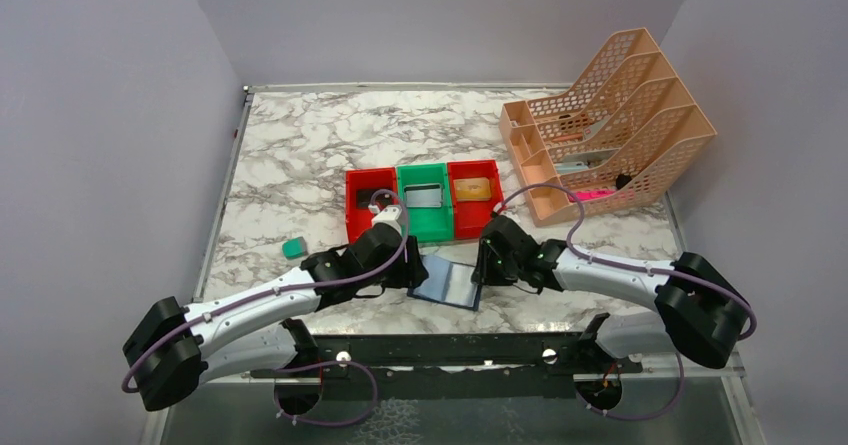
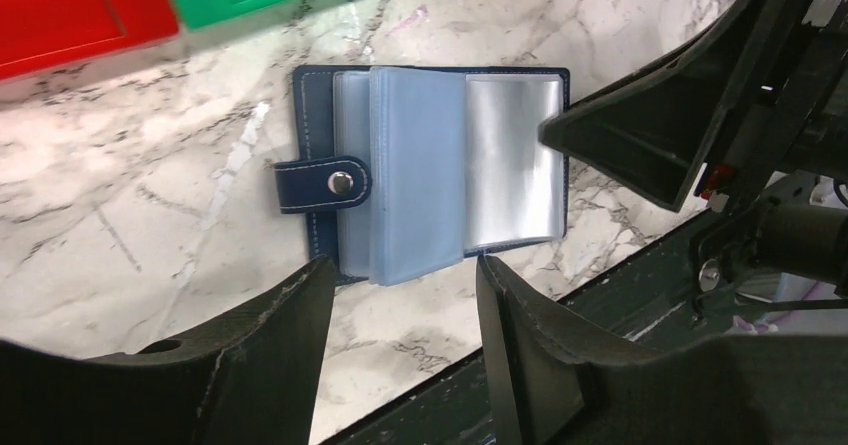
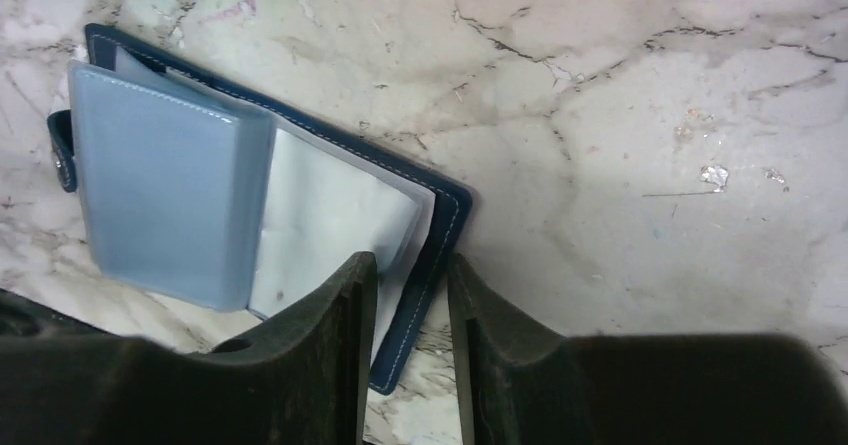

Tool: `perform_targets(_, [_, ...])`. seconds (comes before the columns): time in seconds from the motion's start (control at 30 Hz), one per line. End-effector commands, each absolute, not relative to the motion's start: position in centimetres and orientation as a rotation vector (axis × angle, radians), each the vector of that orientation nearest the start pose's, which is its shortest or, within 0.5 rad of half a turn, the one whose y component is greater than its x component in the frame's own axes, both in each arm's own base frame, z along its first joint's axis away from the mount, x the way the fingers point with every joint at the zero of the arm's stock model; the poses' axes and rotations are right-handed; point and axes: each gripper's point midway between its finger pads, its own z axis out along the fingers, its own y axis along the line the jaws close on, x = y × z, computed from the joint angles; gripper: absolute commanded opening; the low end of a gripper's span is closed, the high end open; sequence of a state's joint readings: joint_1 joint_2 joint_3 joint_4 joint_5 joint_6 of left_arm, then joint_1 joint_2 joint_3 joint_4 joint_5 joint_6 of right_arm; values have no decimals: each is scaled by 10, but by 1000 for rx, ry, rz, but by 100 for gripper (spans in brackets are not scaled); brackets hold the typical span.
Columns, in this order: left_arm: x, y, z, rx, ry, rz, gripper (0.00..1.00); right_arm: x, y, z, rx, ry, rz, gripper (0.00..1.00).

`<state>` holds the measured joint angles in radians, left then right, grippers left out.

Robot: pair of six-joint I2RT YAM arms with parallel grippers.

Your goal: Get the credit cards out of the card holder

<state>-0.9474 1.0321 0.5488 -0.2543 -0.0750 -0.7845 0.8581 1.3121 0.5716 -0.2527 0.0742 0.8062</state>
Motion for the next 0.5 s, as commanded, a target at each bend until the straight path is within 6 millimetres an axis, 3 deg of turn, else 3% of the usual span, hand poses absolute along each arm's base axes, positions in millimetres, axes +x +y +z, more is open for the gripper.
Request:
perform_targets(0.0, [164, -236, 97, 133, 2401, -696, 58, 175, 217, 12, -41, 2662, 418, 30])
perform_targets(0.13, [163, -234, 96, 129, 2400, -697, 58, 194, 216, 22, -124, 2585, 357, 20])
perform_targets(0.4, [165, -227, 99, 133, 2377, -664, 58, 226, 210, 44, -293, 2486, 167, 21])
perform_targets(0.47, [171, -216, 102, 134, 2361, -590, 66, 229, 211, 59, -300, 2450, 185, 26])
